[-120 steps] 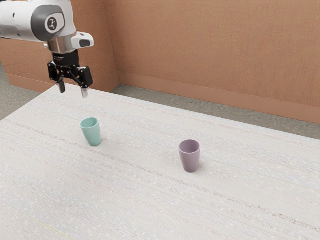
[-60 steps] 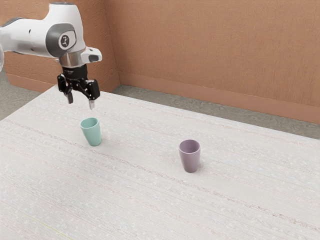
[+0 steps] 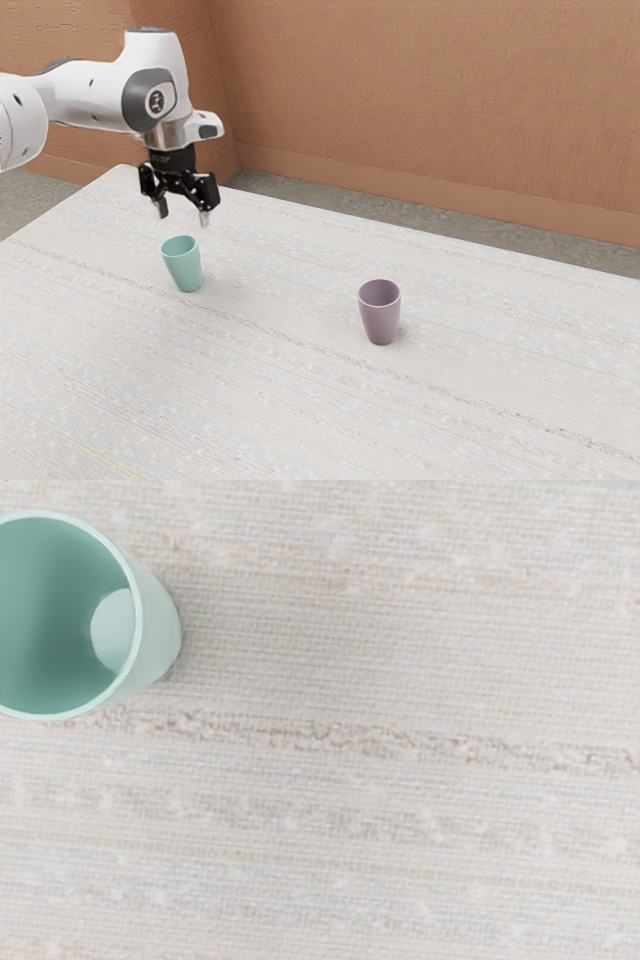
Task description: Place the left cup onto the right cup
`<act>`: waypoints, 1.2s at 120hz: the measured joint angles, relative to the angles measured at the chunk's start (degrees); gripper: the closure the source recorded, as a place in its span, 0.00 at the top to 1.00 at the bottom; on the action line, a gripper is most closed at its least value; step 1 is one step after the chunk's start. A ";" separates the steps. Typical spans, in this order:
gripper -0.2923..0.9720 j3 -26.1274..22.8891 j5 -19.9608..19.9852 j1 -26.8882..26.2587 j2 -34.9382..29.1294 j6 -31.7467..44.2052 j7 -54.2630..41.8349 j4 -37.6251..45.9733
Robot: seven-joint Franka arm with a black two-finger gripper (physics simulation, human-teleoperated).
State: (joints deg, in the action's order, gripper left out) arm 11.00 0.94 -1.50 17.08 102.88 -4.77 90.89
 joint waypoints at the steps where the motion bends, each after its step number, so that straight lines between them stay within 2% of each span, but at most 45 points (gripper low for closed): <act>1: 0.77 0.00 0.01 0.00 0.08 0.02 -0.01 -0.09; 144: 0.77 -0.18 0.37 4.12 11.15 1.79 -0.41 -8.99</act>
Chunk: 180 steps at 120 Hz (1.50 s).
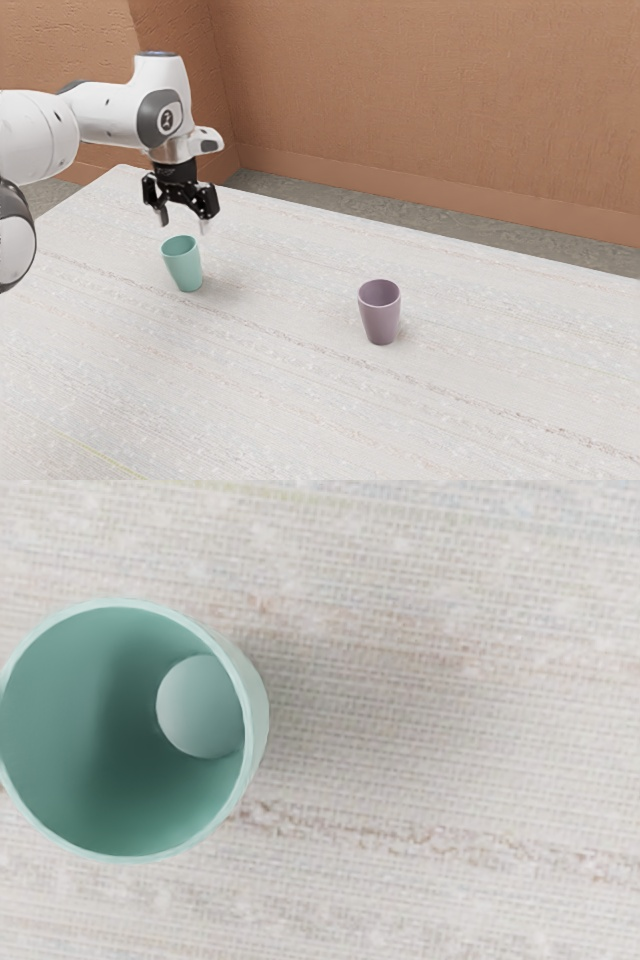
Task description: Place the left cup onto the right cup
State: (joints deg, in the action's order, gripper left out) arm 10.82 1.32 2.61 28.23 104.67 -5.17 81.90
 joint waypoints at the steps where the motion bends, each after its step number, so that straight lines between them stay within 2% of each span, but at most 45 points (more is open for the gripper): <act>1: 0.77 -0.01 0.00 0.00 0.09 -0.01 0.00 -0.13; 56: 0.77 -0.53 0.40 1.31 5.11 -0.26 -0.05 -5.15; 180: 0.77 -1.91 1.31 3.71 11.25 1.31 -0.04 -7.66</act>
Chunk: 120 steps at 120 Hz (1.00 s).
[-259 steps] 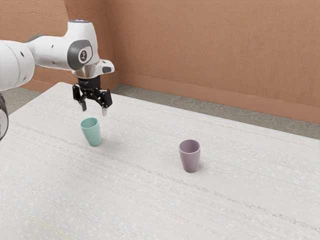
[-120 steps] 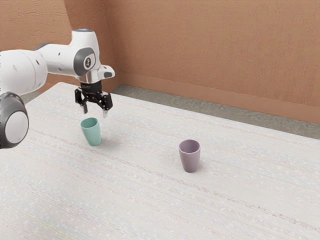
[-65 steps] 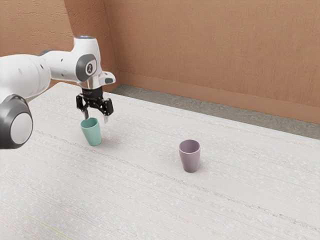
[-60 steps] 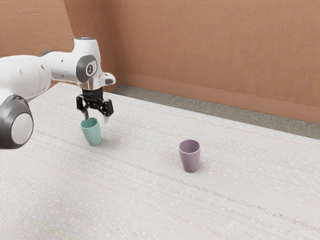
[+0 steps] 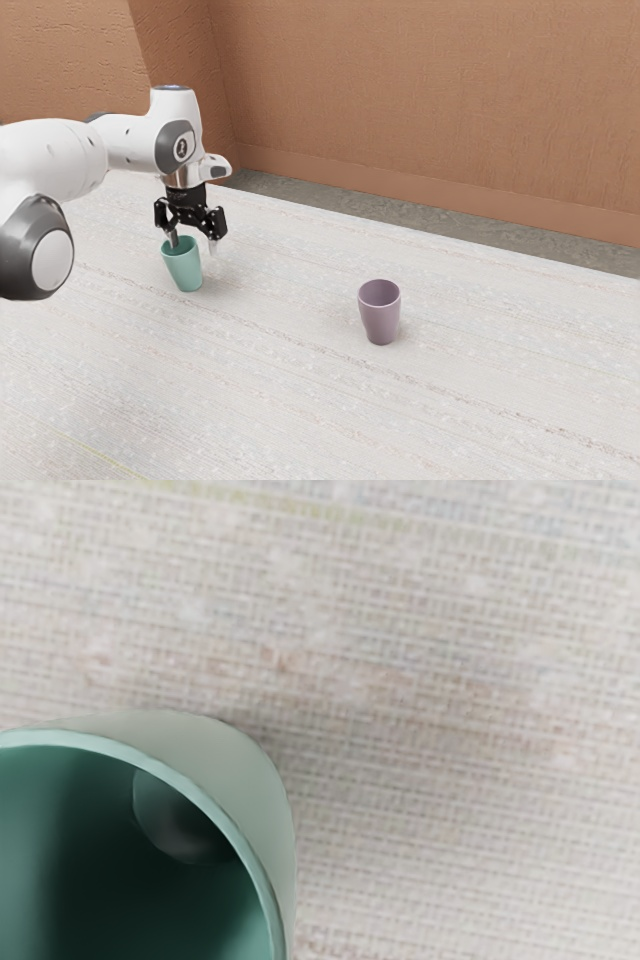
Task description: Place the left cup onto the right cup
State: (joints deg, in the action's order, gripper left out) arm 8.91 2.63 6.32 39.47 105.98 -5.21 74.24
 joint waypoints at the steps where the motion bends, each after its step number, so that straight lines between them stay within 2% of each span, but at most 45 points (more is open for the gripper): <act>1: 0.77 -0.03 0.00 0.00 0.02 0.01 0.00 -0.03; 53: 0.76 -0.48 0.00 0.09 1.64 0.32 0.27 -1.17; 120: 0.61 -0.46 0.01 0.47 2.15 0.37 0.44 -1.18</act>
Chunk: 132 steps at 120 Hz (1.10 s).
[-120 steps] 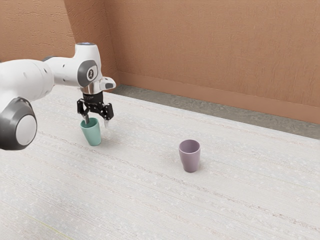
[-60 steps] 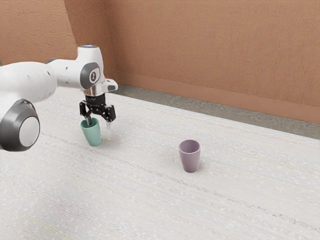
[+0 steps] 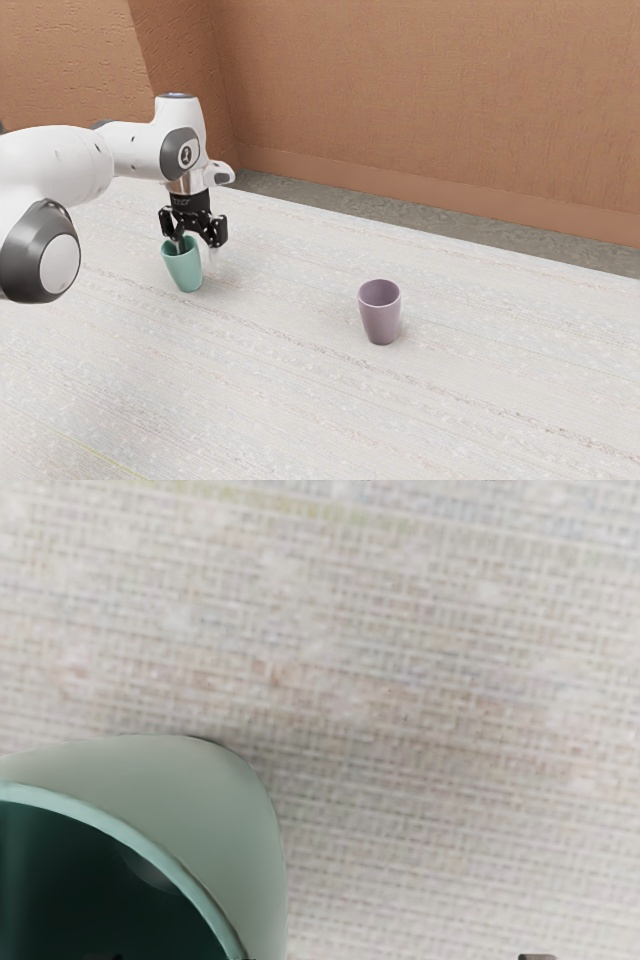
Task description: Place the left cup onto the right cup
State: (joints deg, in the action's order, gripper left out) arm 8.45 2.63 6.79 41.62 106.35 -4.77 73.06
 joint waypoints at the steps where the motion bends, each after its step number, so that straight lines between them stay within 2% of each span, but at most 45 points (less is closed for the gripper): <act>1: 0.61 0.01 0.00 0.01 0.00 0.00 0.00 0.00; 29: 0.58 0.08 0.00 0.29 -0.07 0.00 0.04 0.00; 103: 0.39 0.16 1.13 0.33 -0.08 -0.08 0.14 0.00; 132: 0.35 0.26 1.15 0.36 -0.08 -0.08 0.18 0.00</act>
State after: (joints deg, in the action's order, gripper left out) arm 8.71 3.78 7.15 41.55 106.26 -4.60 73.06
